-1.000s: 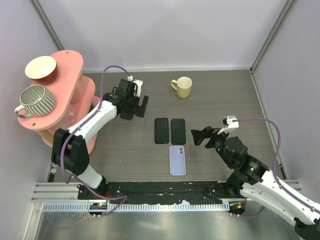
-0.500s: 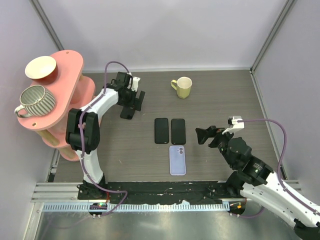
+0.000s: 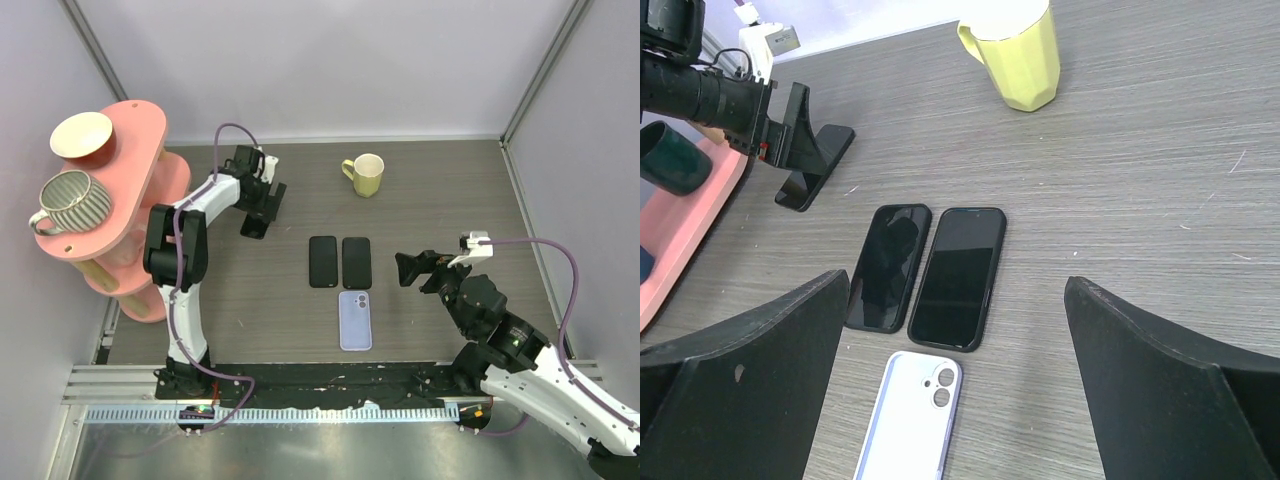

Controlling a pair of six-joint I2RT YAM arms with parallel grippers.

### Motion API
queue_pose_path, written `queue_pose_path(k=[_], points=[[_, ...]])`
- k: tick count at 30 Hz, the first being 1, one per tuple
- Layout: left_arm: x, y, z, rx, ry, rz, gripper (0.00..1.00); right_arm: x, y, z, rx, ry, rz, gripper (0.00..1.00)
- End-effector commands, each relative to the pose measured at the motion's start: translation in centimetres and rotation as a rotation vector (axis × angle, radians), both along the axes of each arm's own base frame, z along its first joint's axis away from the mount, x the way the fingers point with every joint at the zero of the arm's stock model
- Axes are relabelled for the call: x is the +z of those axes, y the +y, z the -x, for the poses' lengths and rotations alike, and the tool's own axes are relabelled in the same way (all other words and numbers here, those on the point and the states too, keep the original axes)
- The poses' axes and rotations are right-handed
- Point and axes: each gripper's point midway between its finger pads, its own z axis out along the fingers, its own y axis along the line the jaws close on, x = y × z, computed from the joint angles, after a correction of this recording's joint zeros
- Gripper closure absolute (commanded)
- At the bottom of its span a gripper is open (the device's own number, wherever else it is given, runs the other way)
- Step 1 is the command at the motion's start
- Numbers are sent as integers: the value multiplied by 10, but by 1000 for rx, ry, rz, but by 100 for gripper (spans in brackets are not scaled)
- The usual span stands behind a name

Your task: Put the phone into the phone case

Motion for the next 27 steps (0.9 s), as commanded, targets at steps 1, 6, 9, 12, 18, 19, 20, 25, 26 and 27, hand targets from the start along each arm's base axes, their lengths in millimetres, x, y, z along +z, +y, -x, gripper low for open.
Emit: queue_pose_path(k=[1, 6, 9, 12, 18, 19, 20, 25, 26, 27], points=[[7, 2, -23, 1, -67, -13, 1, 21, -5, -3, -30, -45, -22, 5], [1, 3, -23, 0, -69, -20, 2, 21, -7, -5, -48, -46, 2, 5], [-5, 5, -24, 18, -61, -31, 4, 22, -8, -5, -49, -46, -1, 5], [-12, 5, -23, 23, -52, -30, 9, 21, -8, -5, -51, -45, -1, 5], [-18, 3, -19, 16, -44, -20, 16, 23, -10, -4, -57, -47, -4, 5], [-19, 4, -18, 15, -41, -19, 18, 23, -10, -5, -59, -46, 0, 5], [-20, 2, -18, 11, -38, -13, 18, 24, -11, -4, -59, -49, -4, 5], [-23, -1, -13, 4, -14, 0, 23, 26, -10, -4, -60, -45, -14, 5], [-24, 0, -11, 6, -6, 0, 23, 26, -10, -4, -57, -44, -16, 5], [-27, 1, -9, 5, 2, -4, 23, 26, -9, -4, -56, -43, -17, 5]])
